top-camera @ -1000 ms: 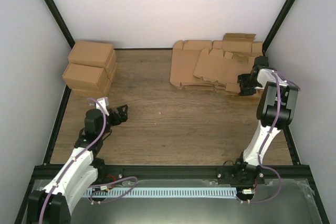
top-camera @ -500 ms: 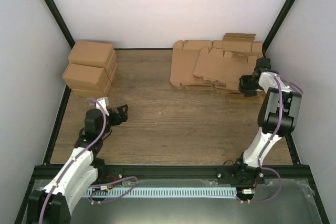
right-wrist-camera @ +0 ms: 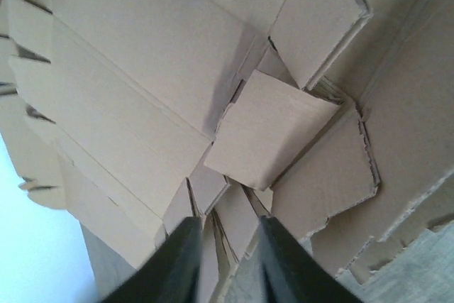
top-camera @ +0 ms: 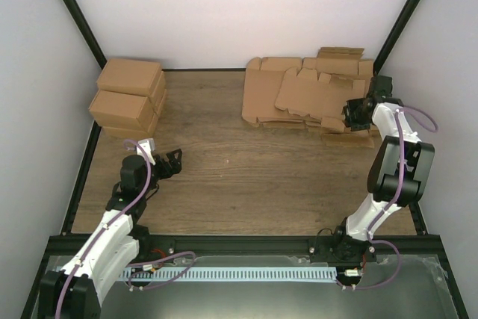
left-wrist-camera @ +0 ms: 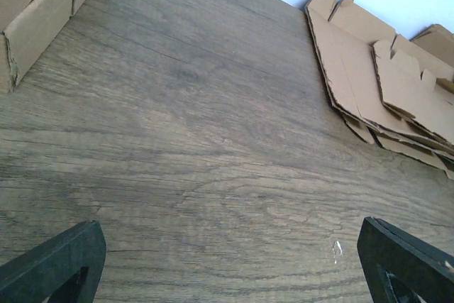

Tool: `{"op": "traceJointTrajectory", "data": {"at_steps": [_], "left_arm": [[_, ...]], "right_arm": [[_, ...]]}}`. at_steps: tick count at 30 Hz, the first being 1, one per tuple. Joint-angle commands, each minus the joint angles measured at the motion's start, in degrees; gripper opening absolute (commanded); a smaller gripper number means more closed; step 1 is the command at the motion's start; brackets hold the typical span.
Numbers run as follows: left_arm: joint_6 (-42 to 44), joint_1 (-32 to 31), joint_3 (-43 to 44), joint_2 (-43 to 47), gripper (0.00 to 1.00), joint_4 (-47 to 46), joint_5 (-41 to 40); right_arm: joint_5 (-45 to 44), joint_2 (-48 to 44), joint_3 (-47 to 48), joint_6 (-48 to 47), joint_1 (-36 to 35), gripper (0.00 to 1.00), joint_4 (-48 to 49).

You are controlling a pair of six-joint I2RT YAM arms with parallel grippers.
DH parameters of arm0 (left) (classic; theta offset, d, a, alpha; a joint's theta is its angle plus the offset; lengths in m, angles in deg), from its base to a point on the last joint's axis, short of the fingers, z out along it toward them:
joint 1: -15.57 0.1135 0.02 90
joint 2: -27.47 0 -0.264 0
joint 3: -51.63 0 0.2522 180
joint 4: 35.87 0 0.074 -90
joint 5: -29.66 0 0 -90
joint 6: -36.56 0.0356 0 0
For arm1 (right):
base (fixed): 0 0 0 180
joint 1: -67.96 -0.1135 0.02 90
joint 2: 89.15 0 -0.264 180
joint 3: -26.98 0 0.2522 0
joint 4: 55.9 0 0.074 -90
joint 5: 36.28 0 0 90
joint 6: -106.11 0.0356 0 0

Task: Fold the paper box

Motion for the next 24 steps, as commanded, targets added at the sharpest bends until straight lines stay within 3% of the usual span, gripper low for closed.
{"op": "traceJointTrajectory", "data": {"at_steps": [1,3,7,10,12,15,19,24], "left_arm": [[0.53,-0.20,-0.01,0.31,1.00,-1.02,-0.08],[0.58,-0.20,-0.02,0.31,1.00,-1.02,-0.09],[0.58,-0.20,-0.01,0.13,1.00,-1.08,-0.09],[0.57,-0.20,-0.01,-0.09,1.00,-1.24,-0.13],[0.60,-0.20,0.07,-0.24,1.00,-1.24,-0.21],[0.57,-0.20,0.16,-0.43,1.00,-1.16,-0.38],[0.59,-0.20,0.16,-0.61,1.00,-1.21,-0.17],[0.66,-0.20,0.21,-0.66,1.00,-1.06,-0.11]], "right_arm": [[-2.29,1.55,1.03,-0.65,0.72,0.31,0.53],[-3.30,3.51,2.57,-0.81,0.89,0.47,0.50],[-3.72,8.17,7.27,-1.10,1.99,0.52,-1.13],[-5.67,11.31,11.12,-2.49,1.98,0.67,-2.25],[-7.81,12.48,13.02,-5.57,2.02,0.71,-2.06],[-8.14,12.42,13.60,-20.69,1.94,0.71,4.75],[8.14,8.43,6.64,-46.30,1.98,0.77,22.25],[18.35,11.03,10.33,-59.74,1.93,0.88,19.60]]}}
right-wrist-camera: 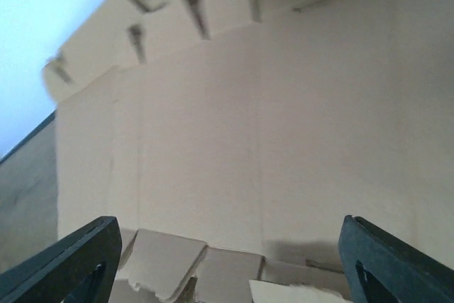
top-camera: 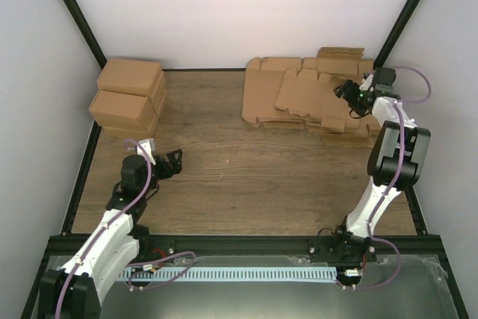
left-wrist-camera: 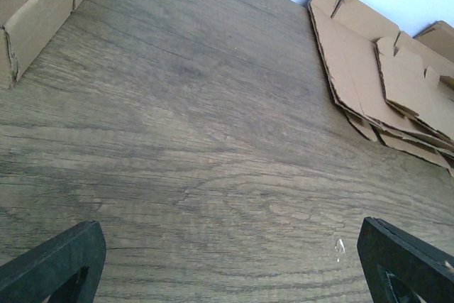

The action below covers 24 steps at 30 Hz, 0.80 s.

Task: Fold the paper box

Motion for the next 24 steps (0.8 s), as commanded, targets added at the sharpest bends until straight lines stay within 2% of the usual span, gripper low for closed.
{"op": "traceJointTrajectory", "data": {"at_steps": [1,3,6,11,15,18,24], "left_arm": [[0.66,-0.18,0.24,-0.12,1.00,-0.94,-0.08],[0.66,-0.21,0.33,-0.34,1.00,-0.60,-0.31],[0.75,-0.22,0.52,-0.82,1.00,-0.64,-0.33],[0.84,-0.35,0.78,-1.89,1.00,-0.82,-0.39],[0.88,-0.33,0.85,-2.19,1.00,-1.07,-0.15],[0.86,-0.44,0.80,-2.19,1.00,-1.04,0.01],[0.84,-0.44,0.87,-2.44,1.00,-1.26,0.60]], "right_arm": [[12.60,2.57,6.30,-20.34,0.38,0.92,0.08],[13.51,6.80,11.29,-23.80,-0.15,0.99,-5.48],[11.84,10.70,13.74,-25.95,-0.81,0.99,-8.54],[11.17,13.35,14.31,-25.78,-1.22,0.93,-10.62],[11.09,14.58,14.25,-25.81,-1.82,0.82,-12.49],[11.02,14.44,13.45,-26.31,-2.62,0.81,-13.31],[10.96,11.53,10.62,-27.22,-3.46,0.69,-16.13]]}}
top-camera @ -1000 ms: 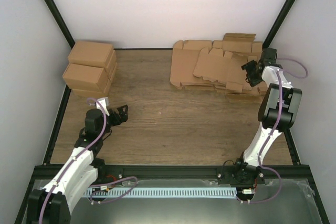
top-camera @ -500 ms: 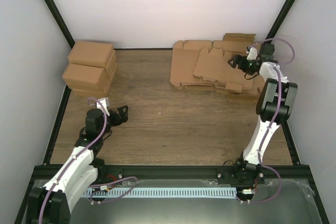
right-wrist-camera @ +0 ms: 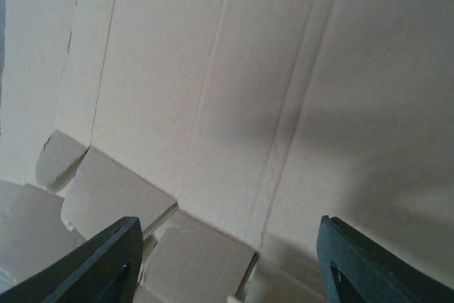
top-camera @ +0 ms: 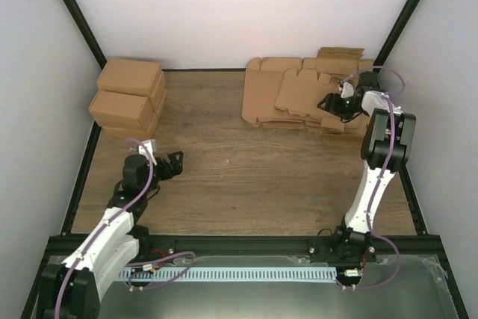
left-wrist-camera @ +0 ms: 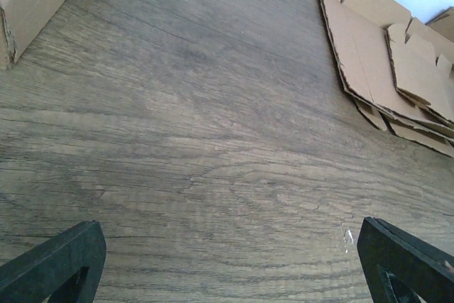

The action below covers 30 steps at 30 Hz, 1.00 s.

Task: Fold the paper box

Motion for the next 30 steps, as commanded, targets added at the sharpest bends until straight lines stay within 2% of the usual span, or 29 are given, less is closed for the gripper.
{"op": "traceJointTrajectory", "data": {"at_steps": [1,5,16,22,24,26,28,30], "left_arm": [[0.88,-0.27,0.78,-0.20,1.00,-1.36,0.71],[0.91,-0.26,0.63,0.02,1.00,-1.65,0.51],[0.89,-0.35,0.58,0.28,1.00,-1.74,0.82],[0.90,-0.33,0.58,0.37,1.00,-1.64,0.78],[0.90,-0.33,0.59,0.46,1.00,-1.56,0.60],[0.90,-0.33,0.58,0.61,1.00,-1.35,0.43],[0.92,-0.35,0.58,0.72,1.00,-1.31,0.26],[0.90,-0.31,0.58,0.72,1.00,-1.14,0.21]], "right_arm": [[0.25,-4.85,-2.68,-1.51,-0.93,0.67,-2.83],[-2.56,-8.43,-6.62,-1.81,-1.11,0.58,-4.11],[-16.18,-15.10,-10.35,-1.47,-3.92,0.47,-6.08],[-25.26,-16.60,-10.75,1.23,-4.41,0.49,-3.14],[-26.75,-17.17,-10.90,1.45,-4.29,0.56,-1.09],[-18.37,-18.12,-13.47,-0.02,-3.16,0.70,3.34],[-9.00,-19.23,-16.75,1.85,-0.45,0.74,9.25],[-6.68,-19.78,-19.02,4.01,1.03,0.74,12.32]]}}
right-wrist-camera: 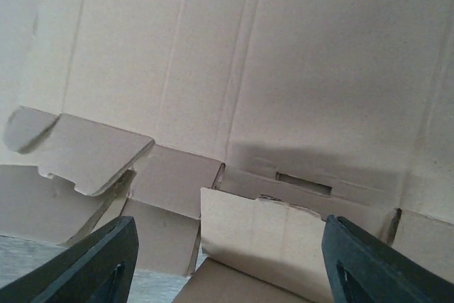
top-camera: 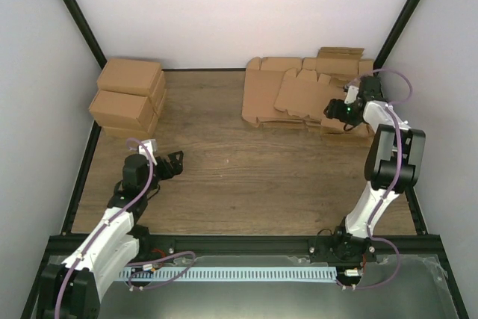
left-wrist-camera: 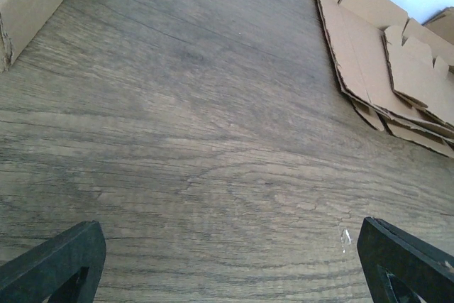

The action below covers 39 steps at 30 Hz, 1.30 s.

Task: Fold the paper box

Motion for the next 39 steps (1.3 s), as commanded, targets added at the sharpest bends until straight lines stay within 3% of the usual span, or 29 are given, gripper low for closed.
{"op": "traceJointTrajectory", "data": {"at_steps": [1,12,23,32,39], "left_arm": [[0.90,-0.19,0.58,0.77,1.00,-0.95,0.05],[0.91,-0.28,1.01,-0.22,1.00,-1.39,0.51],[0.99,-0.38,1.20,-2.49,1.00,-1.64,0.28],[1.10,-0.46,1.20,-2.38,1.00,-1.54,0.11],[1.09,-0.47,1.35,-2.96,1.00,-1.71,0.21]], "right_arm": [[8.80,-2.92,-3.89,3.21,3.58,0.75,10.43],[15.12,-3.12,-14.81,3.69,6.53,0.76,22.60],[11.97,-0.84,-14.19,2.69,6.61,0.73,22.71],[3.85,-6.34,-15.57,5.05,6.94,0.80,26.75],[8.62,-1.96,-12.55,4.80,8.05,0.81,24.10]]}}
